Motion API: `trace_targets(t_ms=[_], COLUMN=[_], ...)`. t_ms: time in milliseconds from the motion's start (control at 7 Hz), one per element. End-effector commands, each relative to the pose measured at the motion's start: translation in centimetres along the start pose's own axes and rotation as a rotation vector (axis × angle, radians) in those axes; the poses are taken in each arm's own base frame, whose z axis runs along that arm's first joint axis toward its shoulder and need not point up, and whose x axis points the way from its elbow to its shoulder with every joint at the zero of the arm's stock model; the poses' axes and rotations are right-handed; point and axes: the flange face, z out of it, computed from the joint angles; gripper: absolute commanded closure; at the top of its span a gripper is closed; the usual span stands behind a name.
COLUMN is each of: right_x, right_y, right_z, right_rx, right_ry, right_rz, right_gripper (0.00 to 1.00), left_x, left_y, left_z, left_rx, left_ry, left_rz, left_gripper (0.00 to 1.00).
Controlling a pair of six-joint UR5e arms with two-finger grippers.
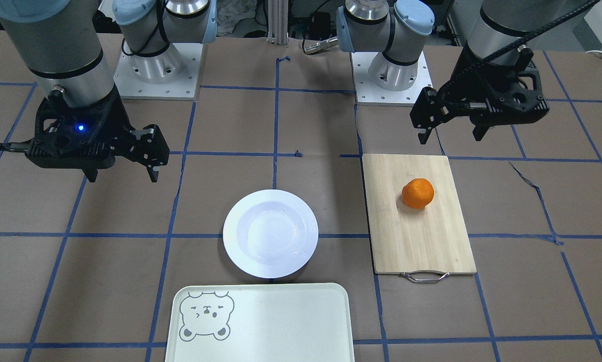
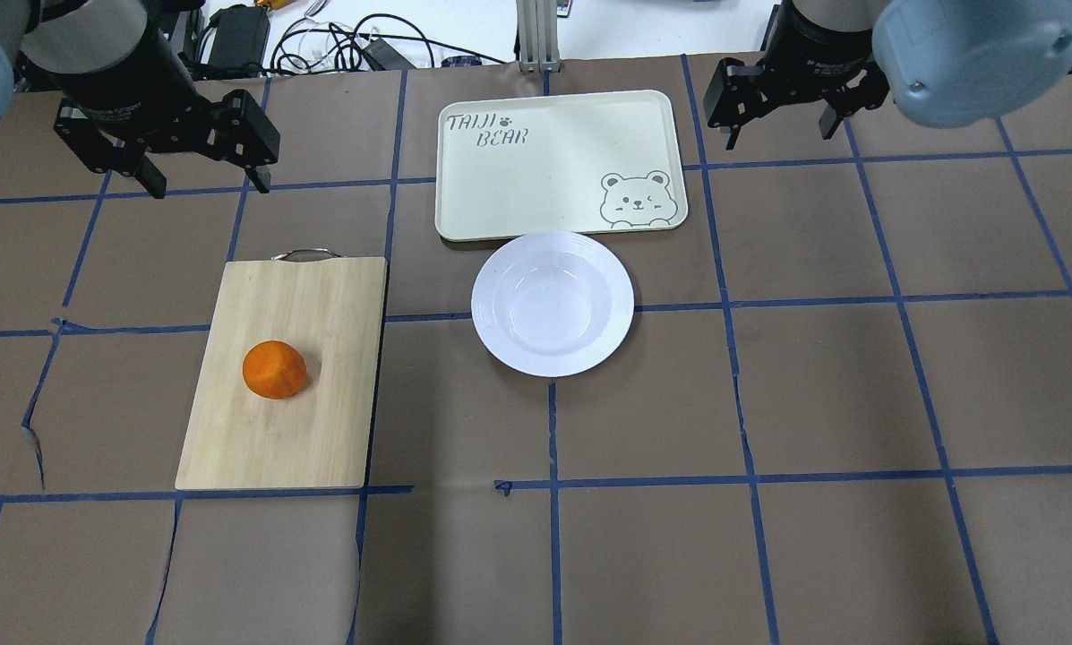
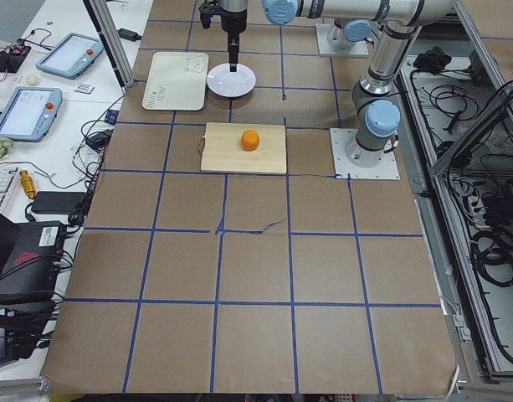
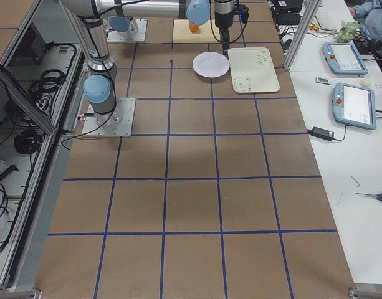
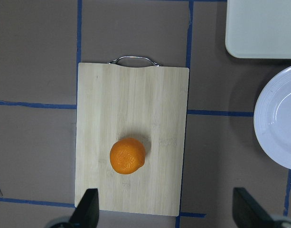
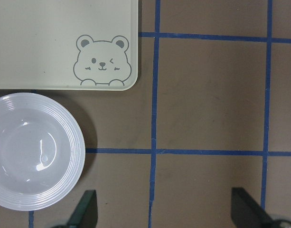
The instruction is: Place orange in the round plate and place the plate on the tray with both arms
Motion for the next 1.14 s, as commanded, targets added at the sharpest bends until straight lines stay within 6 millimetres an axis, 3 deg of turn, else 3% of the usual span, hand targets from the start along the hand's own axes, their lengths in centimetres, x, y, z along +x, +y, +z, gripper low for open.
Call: trace_targets(t_ms=[0, 286, 1000], right_x=[0.1, 1.4, 2.6], right_y=[-0.1, -0.5, -0.6], right_z=[0.1, -0.2, 0.2], right_rx=[0.000, 0.012, 0.003], right_ry=[0.002, 0.001, 0.002], right_rz=[0.000, 0.014, 0.036], right_gripper=[0.00, 0.00, 0.00], left_x=[-0.4, -0.4, -0.2], left_y=[-0.1, -0.2, -0.5], left_z=[0.0, -0.1, -0.2], left_rx=[0.000, 0.008, 0.034], left_ry=[0.000, 0.002, 0.003], left_rz=[-0.008, -0.007, -0.007], left_gripper=[0.00, 0.00, 0.00])
